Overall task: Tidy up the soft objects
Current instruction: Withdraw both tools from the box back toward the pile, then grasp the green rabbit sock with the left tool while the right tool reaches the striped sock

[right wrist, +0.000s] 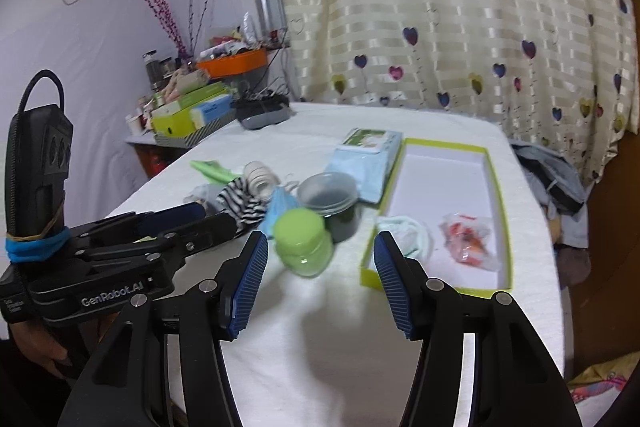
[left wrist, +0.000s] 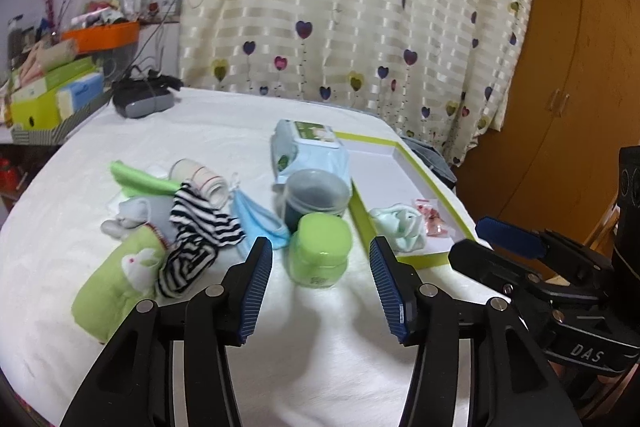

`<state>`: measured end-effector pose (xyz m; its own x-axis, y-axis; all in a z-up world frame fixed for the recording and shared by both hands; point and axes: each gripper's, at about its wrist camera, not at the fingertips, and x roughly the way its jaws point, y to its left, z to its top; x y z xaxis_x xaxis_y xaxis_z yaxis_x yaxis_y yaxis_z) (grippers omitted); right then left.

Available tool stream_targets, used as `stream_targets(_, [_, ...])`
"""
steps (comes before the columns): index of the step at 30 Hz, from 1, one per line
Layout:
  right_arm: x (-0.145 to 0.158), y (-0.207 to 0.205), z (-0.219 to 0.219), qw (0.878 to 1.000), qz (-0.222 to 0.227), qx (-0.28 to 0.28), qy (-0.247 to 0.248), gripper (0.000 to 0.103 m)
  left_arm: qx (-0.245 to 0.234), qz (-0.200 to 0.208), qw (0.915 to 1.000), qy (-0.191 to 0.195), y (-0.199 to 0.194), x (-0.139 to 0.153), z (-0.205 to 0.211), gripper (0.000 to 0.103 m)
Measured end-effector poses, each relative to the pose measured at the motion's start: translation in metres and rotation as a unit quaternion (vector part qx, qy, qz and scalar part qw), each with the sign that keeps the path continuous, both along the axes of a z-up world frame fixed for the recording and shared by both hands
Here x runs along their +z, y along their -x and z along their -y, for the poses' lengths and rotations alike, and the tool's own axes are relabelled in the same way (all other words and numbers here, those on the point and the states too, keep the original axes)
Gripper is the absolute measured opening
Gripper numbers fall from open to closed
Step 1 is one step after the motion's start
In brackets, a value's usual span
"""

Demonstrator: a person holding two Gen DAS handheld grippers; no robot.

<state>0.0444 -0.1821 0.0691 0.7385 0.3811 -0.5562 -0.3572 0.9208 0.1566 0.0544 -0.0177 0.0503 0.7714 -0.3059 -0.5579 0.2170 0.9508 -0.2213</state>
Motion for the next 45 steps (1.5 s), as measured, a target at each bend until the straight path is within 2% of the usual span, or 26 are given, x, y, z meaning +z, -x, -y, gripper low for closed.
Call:
stream_targets(14, [-0.006,-0.004,-0.025,0.999,-0.018,0.045,-0.013,0.056,0.043,-0.003,0.9990,0.004,-0.001,-0.005,-0.035,0.050])
stream_targets(24, [-0.009,-0.009,-0.039,0.997,-0.024,0.066,-0.012,0.056,0.051,-0.007,0.9987,0.004,-0.001,-0.013,-0.057,0.050])
stream_targets(33, [-0.014,-0.018,-0.053,0.996,-0.031,0.085,-0.011,0.056,0.112,-0.011,0.9935,-0.018,-0.007,-0.026,-0.104,0.052])
stream_targets(45, [-0.018,-0.034,-0.082,0.993,-0.038,0.113,0.002,0.056,0.108,-0.060,0.9919,-0.026,-0.029,-0.059,-0.135,0.054])
